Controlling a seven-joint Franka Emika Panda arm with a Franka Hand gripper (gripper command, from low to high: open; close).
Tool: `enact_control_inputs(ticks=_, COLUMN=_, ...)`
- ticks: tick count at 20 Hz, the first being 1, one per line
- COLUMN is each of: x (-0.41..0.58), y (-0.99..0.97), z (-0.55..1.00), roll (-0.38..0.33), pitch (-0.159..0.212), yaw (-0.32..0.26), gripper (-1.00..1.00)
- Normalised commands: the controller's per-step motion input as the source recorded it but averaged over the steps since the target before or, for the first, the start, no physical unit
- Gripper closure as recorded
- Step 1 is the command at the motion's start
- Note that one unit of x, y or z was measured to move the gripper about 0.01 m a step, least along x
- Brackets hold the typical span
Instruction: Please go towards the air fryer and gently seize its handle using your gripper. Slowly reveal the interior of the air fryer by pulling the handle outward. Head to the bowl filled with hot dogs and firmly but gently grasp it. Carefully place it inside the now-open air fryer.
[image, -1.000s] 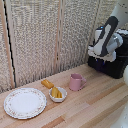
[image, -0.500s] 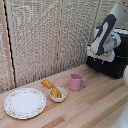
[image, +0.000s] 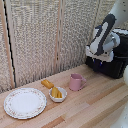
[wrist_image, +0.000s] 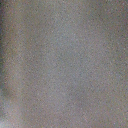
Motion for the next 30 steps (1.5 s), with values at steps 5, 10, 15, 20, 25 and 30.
enact_control_inputs(ticks=5, x=-0.017, y=0.81, z=0.13, roll=0.000, pitch=-0.115, yaw=-0.138, gripper=1.00)
enact_control_inputs(ticks=10, x=-0.006, y=0.83, z=0.15, roll=0.001, pitch=-0.128, yaw=-0.131, gripper=1.00)
enact_control_inputs(ticks=15, x=-0.001, y=0.81, z=0.03, roll=0.007, pitch=-0.088, yaw=-0.132, gripper=1.00)
enact_control_inputs(ticks=20, x=-0.080, y=0.85, z=0.00, roll=0.007, pitch=-0.093, yaw=-0.099, gripper=1.00)
enact_control_inputs(ticks=25, x=0.148, y=0.75, z=-0.03, roll=-0.063, pitch=-0.008, yaw=0.020, gripper=1.00)
enact_control_inputs(ticks=30, x=0.263, y=0.77, z=0.00, roll=-0.049, pitch=-0.059, yaw=-0.106, gripper=1.00)
